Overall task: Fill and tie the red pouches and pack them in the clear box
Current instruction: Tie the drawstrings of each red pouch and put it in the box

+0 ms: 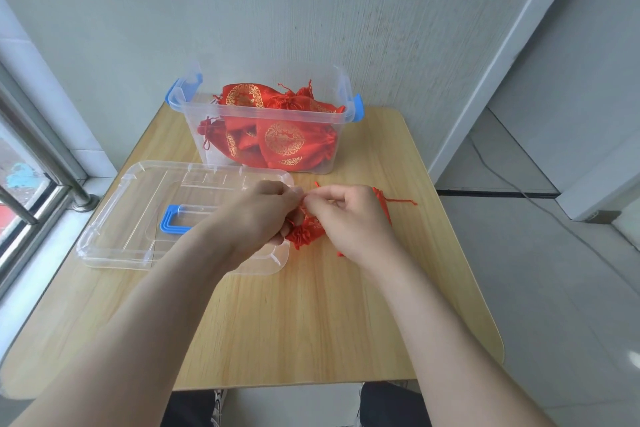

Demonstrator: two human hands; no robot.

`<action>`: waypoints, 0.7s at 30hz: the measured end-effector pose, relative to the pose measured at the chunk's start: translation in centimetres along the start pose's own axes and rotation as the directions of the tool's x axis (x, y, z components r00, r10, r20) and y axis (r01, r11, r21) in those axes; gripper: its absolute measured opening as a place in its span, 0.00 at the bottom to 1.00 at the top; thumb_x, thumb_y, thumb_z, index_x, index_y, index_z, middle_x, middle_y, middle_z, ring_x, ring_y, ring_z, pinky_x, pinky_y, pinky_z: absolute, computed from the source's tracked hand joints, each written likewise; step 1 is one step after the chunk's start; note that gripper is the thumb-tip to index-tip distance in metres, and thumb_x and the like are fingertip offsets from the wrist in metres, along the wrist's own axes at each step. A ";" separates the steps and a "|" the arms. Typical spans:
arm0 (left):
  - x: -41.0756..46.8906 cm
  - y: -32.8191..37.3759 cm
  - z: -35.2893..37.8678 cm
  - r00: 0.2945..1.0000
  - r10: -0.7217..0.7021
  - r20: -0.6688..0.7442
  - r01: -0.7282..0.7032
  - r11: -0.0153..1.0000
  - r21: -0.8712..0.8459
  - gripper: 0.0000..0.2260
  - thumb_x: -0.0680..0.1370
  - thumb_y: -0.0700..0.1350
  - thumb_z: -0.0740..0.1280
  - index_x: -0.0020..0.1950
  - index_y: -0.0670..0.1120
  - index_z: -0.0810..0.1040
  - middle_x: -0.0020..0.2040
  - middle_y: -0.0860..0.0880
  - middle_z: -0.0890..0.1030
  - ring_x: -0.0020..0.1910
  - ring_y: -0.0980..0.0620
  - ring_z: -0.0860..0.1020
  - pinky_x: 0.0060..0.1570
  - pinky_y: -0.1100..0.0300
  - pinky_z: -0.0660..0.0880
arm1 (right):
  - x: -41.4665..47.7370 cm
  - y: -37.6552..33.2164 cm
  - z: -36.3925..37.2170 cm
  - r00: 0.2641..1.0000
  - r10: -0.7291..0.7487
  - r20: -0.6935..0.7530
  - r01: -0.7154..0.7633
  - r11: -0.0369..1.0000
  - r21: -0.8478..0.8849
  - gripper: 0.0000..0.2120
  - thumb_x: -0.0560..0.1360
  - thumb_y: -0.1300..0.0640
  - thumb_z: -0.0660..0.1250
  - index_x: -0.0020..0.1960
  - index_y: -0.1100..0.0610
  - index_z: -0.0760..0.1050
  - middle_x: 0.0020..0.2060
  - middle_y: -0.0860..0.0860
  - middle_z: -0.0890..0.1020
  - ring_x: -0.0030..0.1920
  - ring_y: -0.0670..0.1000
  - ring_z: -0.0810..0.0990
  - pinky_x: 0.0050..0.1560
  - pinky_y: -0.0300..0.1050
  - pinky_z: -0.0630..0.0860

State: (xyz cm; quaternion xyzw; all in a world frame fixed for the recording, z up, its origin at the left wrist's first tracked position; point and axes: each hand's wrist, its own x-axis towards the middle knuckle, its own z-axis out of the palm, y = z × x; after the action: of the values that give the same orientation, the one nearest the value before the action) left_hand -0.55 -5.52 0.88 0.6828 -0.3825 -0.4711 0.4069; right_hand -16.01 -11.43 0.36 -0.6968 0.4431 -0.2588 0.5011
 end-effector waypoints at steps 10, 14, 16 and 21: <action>-0.5 0.3 -0.1 0.997 0.067 0.034 -0.069 0.995 0.069 0.12 0.87 0.48 0.63 0.50 0.42 0.79 0.40 0.47 0.83 0.37 0.50 0.75 0.40 0.55 0.72 | -0.6 -0.3 -0.3 0.998 -0.043 -0.045 0.043 0.999 -0.001 0.08 0.76 0.54 0.77 0.39 0.54 0.88 0.34 0.50 0.88 0.41 0.57 0.87 0.38 0.48 0.79; -0.7 0.5 -0.4 0.997 0.070 0.014 -0.071 0.996 0.044 0.10 0.85 0.47 0.67 0.49 0.41 0.79 0.40 0.47 0.86 0.37 0.51 0.75 0.39 0.56 0.72 | -0.9 -0.8 -0.6 0.996 0.081 -0.038 -0.079 0.996 0.052 0.06 0.72 0.56 0.76 0.37 0.54 0.88 0.36 0.50 0.88 0.47 0.51 0.87 0.50 0.47 0.80; -0.8 0.7 -0.4 0.998 0.058 0.012 -0.058 0.998 0.003 0.08 0.84 0.44 0.69 0.50 0.40 0.79 0.42 0.45 0.87 0.37 0.50 0.75 0.38 0.57 0.72 | -0.8 -1.0 -0.5 0.988 0.143 -0.056 -0.138 0.986 0.092 0.06 0.71 0.56 0.75 0.37 0.57 0.87 0.37 0.52 0.88 0.43 0.53 0.84 0.47 0.47 0.77; -1.2 0.7 -0.6 0.992 0.101 0.072 -0.103 0.994 0.033 0.05 0.83 0.41 0.71 0.52 0.40 0.82 0.44 0.44 0.88 0.37 0.51 0.75 0.37 0.60 0.73 | -0.6 -1.3 -0.3 0.967 0.244 -0.077 -0.235 0.966 0.107 0.11 0.75 0.53 0.70 0.42 0.60 0.84 0.30 0.45 0.83 0.31 0.46 0.71 0.35 0.42 0.69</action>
State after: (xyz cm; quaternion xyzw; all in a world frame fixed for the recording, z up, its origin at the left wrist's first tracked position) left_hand -0.36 -4.56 2.04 0.6527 -0.4394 -0.4663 0.4043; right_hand -16.11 -10.90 1.69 -0.6007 0.5329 -0.2486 0.5416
